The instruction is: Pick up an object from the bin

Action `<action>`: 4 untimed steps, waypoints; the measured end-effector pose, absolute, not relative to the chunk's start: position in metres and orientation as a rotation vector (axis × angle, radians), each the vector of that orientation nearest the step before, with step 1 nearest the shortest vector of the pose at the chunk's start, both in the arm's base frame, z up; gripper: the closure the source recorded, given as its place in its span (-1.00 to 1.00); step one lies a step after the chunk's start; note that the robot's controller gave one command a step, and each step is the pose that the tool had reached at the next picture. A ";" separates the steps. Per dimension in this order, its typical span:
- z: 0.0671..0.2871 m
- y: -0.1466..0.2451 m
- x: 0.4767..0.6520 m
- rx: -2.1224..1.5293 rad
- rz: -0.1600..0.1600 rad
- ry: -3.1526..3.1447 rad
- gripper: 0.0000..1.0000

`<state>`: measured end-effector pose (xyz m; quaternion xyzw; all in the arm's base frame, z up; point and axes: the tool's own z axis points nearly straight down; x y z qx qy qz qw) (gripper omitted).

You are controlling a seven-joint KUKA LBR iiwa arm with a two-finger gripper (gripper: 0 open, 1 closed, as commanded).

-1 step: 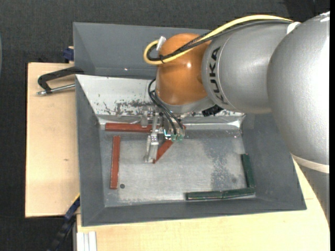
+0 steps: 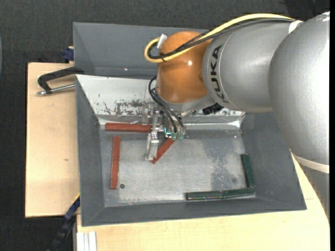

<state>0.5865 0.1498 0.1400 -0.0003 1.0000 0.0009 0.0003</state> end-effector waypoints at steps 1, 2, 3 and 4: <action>0.093 0.093 0.598 -0.067 0.004 3.136 -1.00; 0.071 0.102 0.578 0.056 0.003 3.141 1.00; 0.071 0.102 0.578 0.057 0.003 3.141 1.00; 0.222 0.175 0.547 -0.029 0.006 3.135 1.00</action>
Offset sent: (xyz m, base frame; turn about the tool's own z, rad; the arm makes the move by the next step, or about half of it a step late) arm -0.0092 -0.0492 -0.0699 0.0376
